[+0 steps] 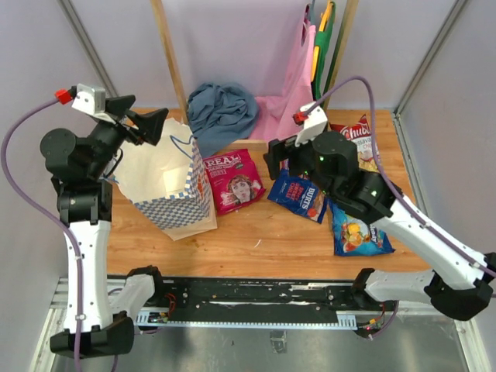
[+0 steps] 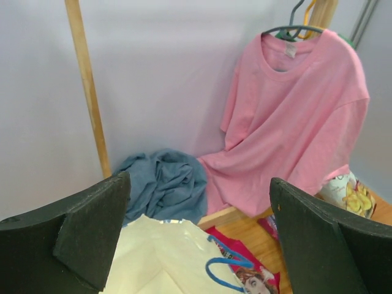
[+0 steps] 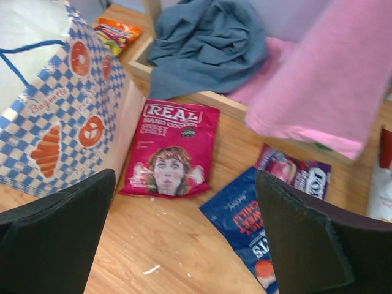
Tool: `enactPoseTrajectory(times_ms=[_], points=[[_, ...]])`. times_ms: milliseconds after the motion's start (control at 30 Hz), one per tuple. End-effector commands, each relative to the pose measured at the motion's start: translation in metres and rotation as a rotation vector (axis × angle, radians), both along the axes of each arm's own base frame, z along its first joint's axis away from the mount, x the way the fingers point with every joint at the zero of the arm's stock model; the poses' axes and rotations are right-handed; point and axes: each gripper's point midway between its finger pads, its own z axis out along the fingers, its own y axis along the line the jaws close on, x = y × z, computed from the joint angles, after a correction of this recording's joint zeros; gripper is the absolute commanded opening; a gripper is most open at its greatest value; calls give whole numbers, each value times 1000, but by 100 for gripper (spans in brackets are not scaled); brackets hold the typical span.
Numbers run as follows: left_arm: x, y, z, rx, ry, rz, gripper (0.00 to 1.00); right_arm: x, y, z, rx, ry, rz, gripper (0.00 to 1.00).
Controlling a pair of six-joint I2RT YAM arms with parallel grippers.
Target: Take the snacks out of the paper bag
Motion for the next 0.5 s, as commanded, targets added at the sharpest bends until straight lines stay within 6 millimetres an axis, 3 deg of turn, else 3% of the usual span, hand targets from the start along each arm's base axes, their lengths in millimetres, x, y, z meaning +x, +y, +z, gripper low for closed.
enactPoseTrajectory(times_ms=[0, 167, 300, 467], points=[[-17, -8, 12, -10, -46, -22, 100, -6, -61, 4, -45, 13, -180, 98], [-20, -8, -6, -36, 39, -19, 100, -12, -118, 19, -55, -63, -336, 98], [-40, -14, -32, -65, 78, -43, 100, -17, -163, 10, -125, -112, -470, 98], [-58, -14, -37, -79, 111, -30, 100, -22, -174, -9, -168, -109, -476, 98]])
